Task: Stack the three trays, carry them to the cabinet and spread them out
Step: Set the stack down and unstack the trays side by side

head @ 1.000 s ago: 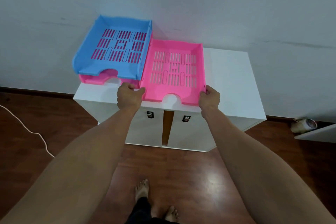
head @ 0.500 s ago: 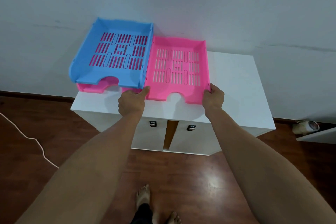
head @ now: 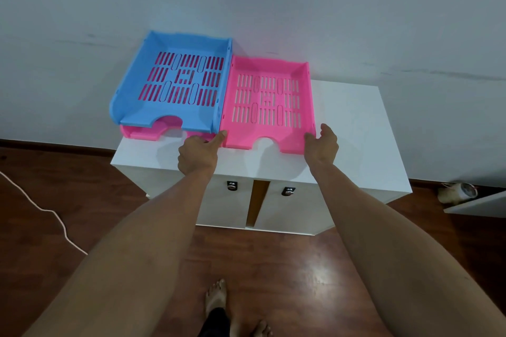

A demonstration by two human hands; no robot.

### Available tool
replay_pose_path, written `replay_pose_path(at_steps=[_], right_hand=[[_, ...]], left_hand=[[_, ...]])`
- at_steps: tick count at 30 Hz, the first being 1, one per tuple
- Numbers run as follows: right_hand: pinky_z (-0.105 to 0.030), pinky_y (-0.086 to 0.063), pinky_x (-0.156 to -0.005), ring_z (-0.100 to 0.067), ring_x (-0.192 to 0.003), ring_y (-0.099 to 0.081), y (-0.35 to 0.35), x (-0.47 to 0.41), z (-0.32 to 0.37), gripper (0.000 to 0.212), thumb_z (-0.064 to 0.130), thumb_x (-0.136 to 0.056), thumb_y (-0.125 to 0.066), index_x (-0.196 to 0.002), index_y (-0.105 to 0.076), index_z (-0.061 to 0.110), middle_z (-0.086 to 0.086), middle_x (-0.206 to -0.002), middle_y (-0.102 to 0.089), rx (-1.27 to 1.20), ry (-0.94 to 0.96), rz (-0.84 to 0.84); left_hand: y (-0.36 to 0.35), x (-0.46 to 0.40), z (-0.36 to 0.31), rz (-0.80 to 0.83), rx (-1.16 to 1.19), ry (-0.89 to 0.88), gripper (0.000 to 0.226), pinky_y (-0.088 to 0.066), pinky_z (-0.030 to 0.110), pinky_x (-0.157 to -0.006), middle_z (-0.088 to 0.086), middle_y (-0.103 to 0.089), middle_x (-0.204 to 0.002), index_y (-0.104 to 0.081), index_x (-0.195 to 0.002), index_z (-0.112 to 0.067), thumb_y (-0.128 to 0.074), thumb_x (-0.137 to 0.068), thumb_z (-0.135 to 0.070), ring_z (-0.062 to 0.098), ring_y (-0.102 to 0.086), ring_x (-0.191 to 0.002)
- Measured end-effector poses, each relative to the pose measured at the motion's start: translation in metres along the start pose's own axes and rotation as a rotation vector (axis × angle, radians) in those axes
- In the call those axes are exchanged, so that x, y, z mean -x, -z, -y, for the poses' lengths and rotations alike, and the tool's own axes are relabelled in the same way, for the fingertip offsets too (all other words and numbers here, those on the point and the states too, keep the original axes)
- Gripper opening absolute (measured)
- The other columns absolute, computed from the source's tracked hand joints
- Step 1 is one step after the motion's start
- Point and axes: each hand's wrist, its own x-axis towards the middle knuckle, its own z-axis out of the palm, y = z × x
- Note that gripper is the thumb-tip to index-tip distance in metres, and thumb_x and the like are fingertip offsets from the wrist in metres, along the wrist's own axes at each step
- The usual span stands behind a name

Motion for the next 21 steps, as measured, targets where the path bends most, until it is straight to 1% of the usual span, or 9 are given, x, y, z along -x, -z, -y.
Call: replay_pose_path(at_steps=[1,2,5,7,9,13,15,17,21], right_hand=[[-0.039,-0.046,-0.11,-0.032,-0.138,-0.054,0.002,0.005,0.003,0.055,0.015,-0.102,-0.056,-0.155,-0.043,0.01,-0.01,-0.155,-0.052,0.02,0.026,-0.008],[-0.043,-0.045,-0.114,-0.032,-0.14,-0.053,0.002,0.01,0.006,0.057,0.015,-0.102,-0.055,-0.157,-0.04,0.01,-0.011,-0.157,-0.049,0.034,0.064,-0.021],[-0.046,-0.05,-0.109,-0.033,-0.132,-0.058,0.002,0.028,0.018,0.05,0.013,-0.101,-0.053,-0.15,-0.049,0.009,-0.013,-0.147,-0.056,0.048,0.163,-0.034],[-0.044,-0.05,-0.106,-0.033,-0.13,-0.059,0.0,0.042,0.028,0.046,0.009,-0.101,-0.051,-0.146,-0.054,0.007,-0.014,-0.143,-0.06,0.051,0.208,0.001],[-0.042,-0.05,-0.108,-0.033,-0.13,-0.059,-0.002,0.055,0.035,0.044,0.005,-0.1,-0.049,-0.143,-0.056,0.004,-0.015,-0.14,-0.062,0.049,0.264,0.065],[-0.041,-0.048,-0.111,-0.028,-0.131,-0.058,-0.013,0.079,0.048,0.043,0.004,-0.103,-0.047,-0.146,-0.054,0.003,-0.013,-0.146,-0.059,0.045,0.336,0.137],[-0.044,-0.052,-0.107,-0.027,-0.126,-0.061,-0.022,0.089,0.054,0.043,0.004,-0.103,-0.048,-0.145,-0.055,0.004,-0.013,-0.143,-0.061,0.034,0.348,0.147],[-0.047,-0.055,-0.103,-0.028,-0.121,-0.064,-0.034,0.095,0.061,0.043,0.004,-0.101,-0.05,-0.144,-0.056,0.005,-0.013,-0.136,-0.064,0.015,0.361,0.157],[-0.048,-0.057,-0.099,-0.03,-0.112,-0.068,-0.064,0.105,0.077,0.042,0.006,-0.101,-0.052,-0.143,-0.057,0.004,-0.014,-0.13,-0.067,0.01,0.37,0.18]], left_hand=[[0.006,0.002,-0.001,-0.011,-0.01,-0.011,0.068,-0.033,0.023,-0.053,0.001,-0.063,-0.073,-0.064,-0.085,-0.009,-0.069,-0.08,-0.077,0.017,-0.058,-0.06],[0.012,0.005,-0.002,-0.022,-0.024,-0.021,0.068,-0.032,0.023,-0.053,0.001,-0.062,-0.071,-0.062,-0.082,-0.009,-0.07,-0.079,-0.077,0.017,-0.057,-0.06],[0.034,0.014,-0.006,-0.068,-0.054,-0.054,0.067,-0.037,0.024,-0.057,-0.002,-0.057,-0.066,-0.059,-0.079,-0.012,-0.07,-0.079,-0.078,0.017,-0.056,-0.058],[0.048,0.02,-0.006,-0.103,-0.058,-0.077,0.066,-0.046,0.031,-0.067,0.001,-0.062,-0.072,-0.062,-0.081,-0.014,-0.065,-0.082,-0.079,0.024,-0.06,-0.068],[0.064,0.026,-0.004,-0.125,-0.043,-0.094,0.058,-0.044,0.034,-0.074,0.003,-0.065,-0.083,-0.066,-0.091,-0.013,-0.064,-0.089,-0.071,0.026,-0.061,-0.079],[0.097,0.028,0.001,-0.167,-0.045,-0.132,0.042,-0.042,0.034,-0.082,0.004,-0.067,-0.101,-0.068,-0.116,-0.009,-0.067,-0.097,-0.047,0.03,-0.066,-0.099],[0.11,0.022,0.004,-0.161,-0.064,-0.158,0.044,-0.049,0.037,-0.088,0.01,-0.071,-0.119,-0.064,-0.129,-0.008,-0.066,-0.098,-0.041,0.033,-0.067,-0.113],[0.123,0.011,0.007,-0.148,-0.065,-0.182,0.051,-0.052,0.045,-0.102,0.014,-0.068,-0.134,-0.058,-0.14,-0.008,-0.064,-0.099,-0.038,0.036,-0.065,-0.123],[0.144,-0.022,0.01,-0.146,-0.053,-0.236,0.055,-0.051,0.049,-0.107,0.017,-0.062,-0.143,-0.054,-0.148,-0.006,-0.063,-0.1,-0.032,0.036,-0.063,-0.129]])
